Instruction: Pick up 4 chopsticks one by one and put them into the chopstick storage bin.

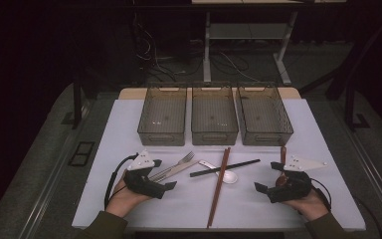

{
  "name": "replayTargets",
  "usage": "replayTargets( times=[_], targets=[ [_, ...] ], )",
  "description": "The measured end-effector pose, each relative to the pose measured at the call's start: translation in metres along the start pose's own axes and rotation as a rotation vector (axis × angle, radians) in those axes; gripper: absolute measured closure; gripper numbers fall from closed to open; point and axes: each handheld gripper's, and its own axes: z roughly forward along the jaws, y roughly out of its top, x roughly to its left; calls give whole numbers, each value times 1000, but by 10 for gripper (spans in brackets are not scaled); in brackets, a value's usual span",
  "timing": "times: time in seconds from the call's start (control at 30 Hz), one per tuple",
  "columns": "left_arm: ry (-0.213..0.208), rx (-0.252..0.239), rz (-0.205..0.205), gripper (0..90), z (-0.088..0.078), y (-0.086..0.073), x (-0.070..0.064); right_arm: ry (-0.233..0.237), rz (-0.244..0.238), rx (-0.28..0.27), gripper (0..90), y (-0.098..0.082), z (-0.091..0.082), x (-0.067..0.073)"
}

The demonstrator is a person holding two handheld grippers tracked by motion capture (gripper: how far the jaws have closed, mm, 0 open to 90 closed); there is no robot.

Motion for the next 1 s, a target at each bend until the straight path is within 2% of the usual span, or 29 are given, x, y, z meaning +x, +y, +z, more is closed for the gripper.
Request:
replayTargets(
  times=[0.2,0.43,0.6,1.0],
  targets=[
    [8,0,-15,76,0,0,0,3,10,-7,4,1,0,-3],
    [12,-1,-9,90,1,1,-3,12,16,-7,4,0,1,-4],
    [9,-12,-7,138,0,4,-5,12,18,-8,4,1,1,-5],
    [-28,-34,-35,227,7,12,-12,11,20,-13,4,1,0,-5]
  ],
)
